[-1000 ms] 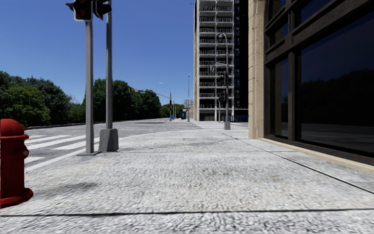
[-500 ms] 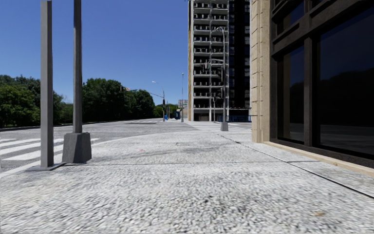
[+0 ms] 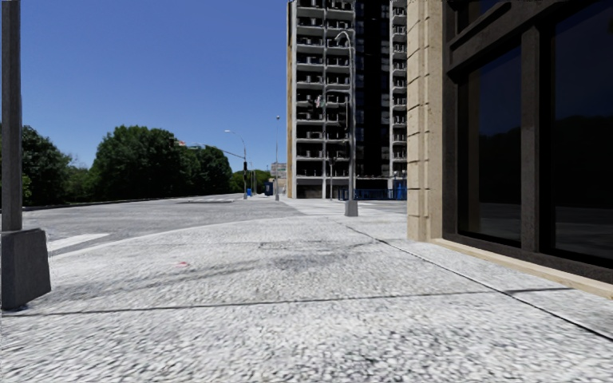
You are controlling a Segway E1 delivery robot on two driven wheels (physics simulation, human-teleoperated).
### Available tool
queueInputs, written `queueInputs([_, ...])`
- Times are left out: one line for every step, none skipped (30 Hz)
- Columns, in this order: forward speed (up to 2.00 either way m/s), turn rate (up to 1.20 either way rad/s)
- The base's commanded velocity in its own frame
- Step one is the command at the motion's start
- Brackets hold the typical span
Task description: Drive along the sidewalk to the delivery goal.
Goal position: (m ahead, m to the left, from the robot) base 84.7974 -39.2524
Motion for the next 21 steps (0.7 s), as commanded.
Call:
queueInputs([2.00, -0.28])
queueInputs([2.00, -0.28])
queueInputs([2.00, -0.28])
queueInputs([2.00, -0.28])
queueInputs([2.00, -0.28])
queueInputs([2.00, -0.28])
queueInputs([2.00, -0.28])
queueInputs([2.00, -0.28])
queueInputs([2.00, -0.28])
queueInputs([2.00, -0.28])
queueInputs([2.00, -0.28])
queueInputs([2.00, -0.28])
queueInputs([2.00, -0.28])
queueInputs([2.00, -0.28])
queueInputs([2.00, -0.28])
queueInputs([2.00, -0.28])
queueInputs([2.00, -0.28])
queueInputs([2.00, -0.28])
queueInputs([2.00, -0.28])
queueInputs([2.00, -0.28])
queueInputs([2.00, -0.28])
